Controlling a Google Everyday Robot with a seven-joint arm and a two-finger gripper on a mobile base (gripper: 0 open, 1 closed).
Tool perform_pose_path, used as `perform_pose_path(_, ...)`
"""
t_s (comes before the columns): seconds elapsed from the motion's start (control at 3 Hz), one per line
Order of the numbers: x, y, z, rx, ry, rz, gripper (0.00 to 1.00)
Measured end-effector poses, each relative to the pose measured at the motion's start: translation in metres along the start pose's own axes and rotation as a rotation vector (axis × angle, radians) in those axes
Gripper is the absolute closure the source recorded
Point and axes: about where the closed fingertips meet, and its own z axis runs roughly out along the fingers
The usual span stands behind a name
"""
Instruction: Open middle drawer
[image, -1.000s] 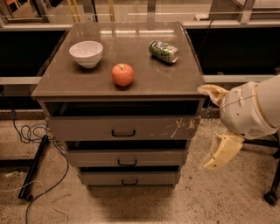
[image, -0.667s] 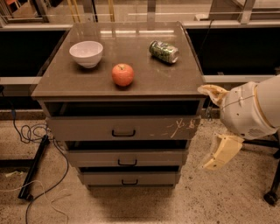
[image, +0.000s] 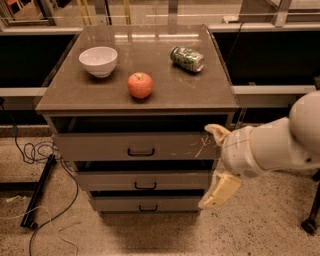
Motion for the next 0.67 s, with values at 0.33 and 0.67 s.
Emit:
perform_pose_path(0.33, 0.023, 0.005, 0.055, -0.021, -0.059, 0.055, 0.00)
perform_pose_path(0.67, 0.046, 0.004, 0.097, -0.046, -0.107, 0.104, 0.00)
